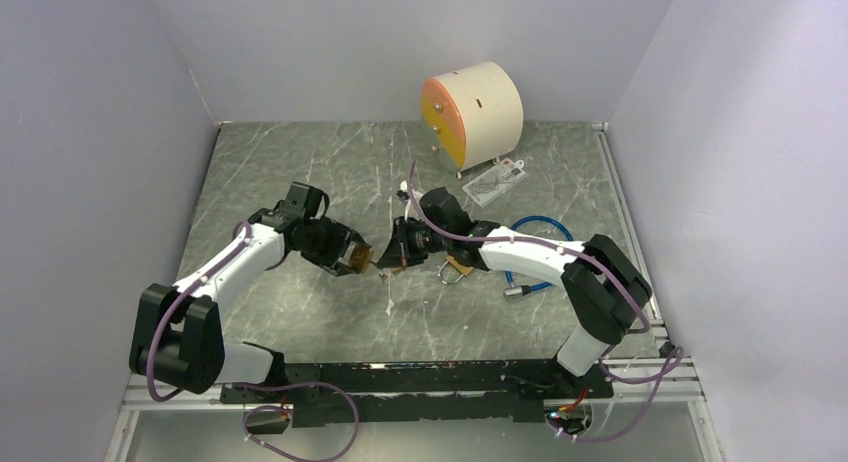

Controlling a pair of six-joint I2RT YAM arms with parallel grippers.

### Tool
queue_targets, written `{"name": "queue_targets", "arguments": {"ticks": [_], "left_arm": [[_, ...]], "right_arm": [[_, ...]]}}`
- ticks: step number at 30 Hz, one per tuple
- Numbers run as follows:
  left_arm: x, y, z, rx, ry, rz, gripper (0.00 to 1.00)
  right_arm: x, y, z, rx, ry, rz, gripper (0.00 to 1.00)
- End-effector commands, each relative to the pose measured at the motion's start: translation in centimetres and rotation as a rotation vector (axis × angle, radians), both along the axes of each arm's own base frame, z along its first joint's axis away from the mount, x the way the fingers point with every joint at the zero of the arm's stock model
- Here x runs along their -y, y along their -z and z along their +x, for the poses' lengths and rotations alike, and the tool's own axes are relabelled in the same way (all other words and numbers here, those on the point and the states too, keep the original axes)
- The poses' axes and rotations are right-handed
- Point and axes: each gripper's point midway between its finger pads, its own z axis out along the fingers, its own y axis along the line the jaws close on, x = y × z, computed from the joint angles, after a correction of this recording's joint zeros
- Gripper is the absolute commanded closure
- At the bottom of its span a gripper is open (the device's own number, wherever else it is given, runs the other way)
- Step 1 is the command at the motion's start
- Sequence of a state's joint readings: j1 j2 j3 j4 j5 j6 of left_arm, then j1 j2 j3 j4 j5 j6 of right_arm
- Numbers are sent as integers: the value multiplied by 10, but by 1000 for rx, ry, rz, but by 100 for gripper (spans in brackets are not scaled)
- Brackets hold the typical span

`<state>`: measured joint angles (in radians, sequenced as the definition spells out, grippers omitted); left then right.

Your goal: Unlock with the key

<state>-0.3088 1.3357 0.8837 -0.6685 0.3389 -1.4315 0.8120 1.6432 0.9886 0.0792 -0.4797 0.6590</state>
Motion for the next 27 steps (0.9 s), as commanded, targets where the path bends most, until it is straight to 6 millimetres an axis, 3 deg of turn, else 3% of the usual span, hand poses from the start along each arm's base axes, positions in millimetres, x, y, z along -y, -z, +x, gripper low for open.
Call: {"name": "queue_targets", "arguments": {"ticks": [1, 12, 17, 22, 27], "left_arm": [[13, -22, 2, 57, 11, -97, 85], [17, -30, 5, 79, 7, -127, 86], [19, -32, 3, 71, 1, -154, 87], [24, -37, 0, 49, -16, -207, 87], [25, -47, 6, 64, -53, -258, 88]], "right_arm": [[-16, -31, 17, 68, -1, 87, 100], [-23, -22, 27, -12, 50, 44, 100], [-31, -21, 41, -37, 102, 12, 100], [-44, -20, 44, 15, 95, -5, 100], [-44, -19, 44, 99, 74, -28, 100]]}}
